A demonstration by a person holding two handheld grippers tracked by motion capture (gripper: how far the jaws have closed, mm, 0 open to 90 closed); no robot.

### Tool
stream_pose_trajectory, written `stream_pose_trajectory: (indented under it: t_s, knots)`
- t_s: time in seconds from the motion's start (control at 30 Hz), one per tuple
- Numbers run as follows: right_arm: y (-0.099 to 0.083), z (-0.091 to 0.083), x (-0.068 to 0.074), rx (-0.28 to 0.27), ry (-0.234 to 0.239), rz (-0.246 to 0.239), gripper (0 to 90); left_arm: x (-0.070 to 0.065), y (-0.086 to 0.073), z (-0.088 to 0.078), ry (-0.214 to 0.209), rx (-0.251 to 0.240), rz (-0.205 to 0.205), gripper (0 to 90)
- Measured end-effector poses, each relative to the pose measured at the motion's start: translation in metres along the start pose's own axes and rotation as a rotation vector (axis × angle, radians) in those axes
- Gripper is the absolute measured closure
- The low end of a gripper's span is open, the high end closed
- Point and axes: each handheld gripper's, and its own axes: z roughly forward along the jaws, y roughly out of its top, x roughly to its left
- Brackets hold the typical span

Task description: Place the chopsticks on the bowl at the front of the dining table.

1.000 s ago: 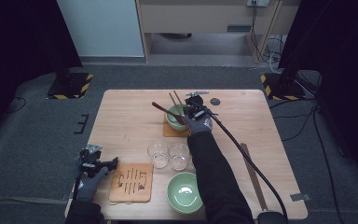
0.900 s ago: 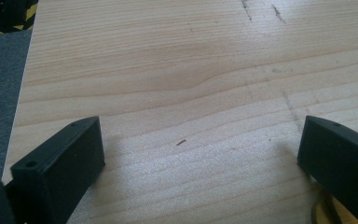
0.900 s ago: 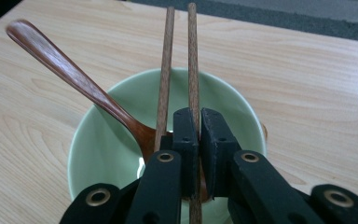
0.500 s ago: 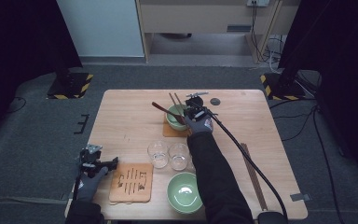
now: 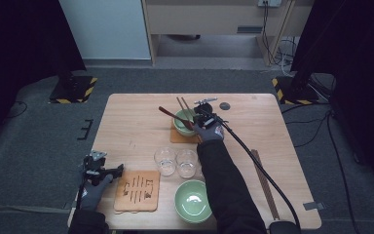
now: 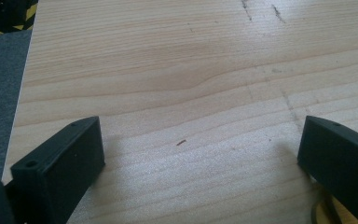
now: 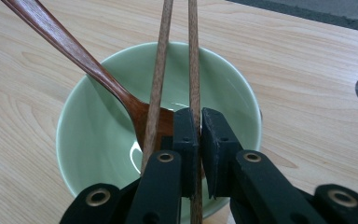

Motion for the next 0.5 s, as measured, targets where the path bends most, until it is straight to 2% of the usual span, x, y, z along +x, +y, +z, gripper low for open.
stream_pose_trajectory:
  t_s: [0.17, 0.5]
  knots:
    - [0.0023, 0.0014, 0.0012, -0.016, 0.008, 0.011, 85.0, 0.0, 0.0, 0.0, 0.0, 0.0, 0.0, 0.0]
    - [0.0034, 0.0062, 0.0018, -0.016, 0.021, 0.027, 85.0, 0.0, 0.0, 0.0, 0.0, 0.0, 0.0, 0.0]
